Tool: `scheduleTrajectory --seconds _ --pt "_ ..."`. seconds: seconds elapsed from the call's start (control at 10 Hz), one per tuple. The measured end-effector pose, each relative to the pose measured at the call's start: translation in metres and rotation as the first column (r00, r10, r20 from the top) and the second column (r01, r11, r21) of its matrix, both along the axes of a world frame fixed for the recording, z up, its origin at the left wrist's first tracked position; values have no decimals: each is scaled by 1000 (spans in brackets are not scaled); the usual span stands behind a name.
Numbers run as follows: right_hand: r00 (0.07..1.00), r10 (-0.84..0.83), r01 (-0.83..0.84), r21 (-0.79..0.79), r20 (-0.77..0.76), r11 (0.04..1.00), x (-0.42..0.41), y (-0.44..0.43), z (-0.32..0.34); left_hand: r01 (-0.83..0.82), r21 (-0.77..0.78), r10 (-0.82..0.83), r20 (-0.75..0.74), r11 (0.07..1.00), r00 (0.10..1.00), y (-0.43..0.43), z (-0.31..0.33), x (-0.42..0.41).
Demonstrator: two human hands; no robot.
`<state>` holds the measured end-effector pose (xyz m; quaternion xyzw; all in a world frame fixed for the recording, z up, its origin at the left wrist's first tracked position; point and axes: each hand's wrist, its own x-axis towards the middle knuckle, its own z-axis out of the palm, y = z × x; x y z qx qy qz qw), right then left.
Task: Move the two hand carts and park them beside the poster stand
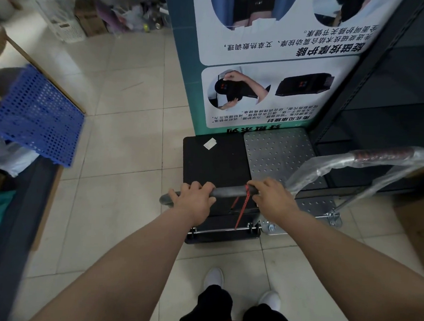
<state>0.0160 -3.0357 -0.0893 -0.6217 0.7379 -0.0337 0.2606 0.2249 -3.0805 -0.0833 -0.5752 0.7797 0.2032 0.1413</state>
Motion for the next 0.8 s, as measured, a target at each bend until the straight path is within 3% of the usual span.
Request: scheduleTrajectory --seconds 0.2,0.3,0.6,0.8 --pt "990 -98 99 8 -105 995 -1 10 10 97 60 -95 -40 993 995 -6 2 8" --pt "986 -135 137 6 -101 991 -2 22 16 134 5 -134 -66 991 989 -8 3 14" --pt "992 10 -12 -22 -129 1000 -29 68 54 109 -98 -117 -85 989 989 27 38 -20" --pt "983 107 -117 -63 -148 991 -72 135 63 144 -153 -145 2 978 989 95 51 -58"
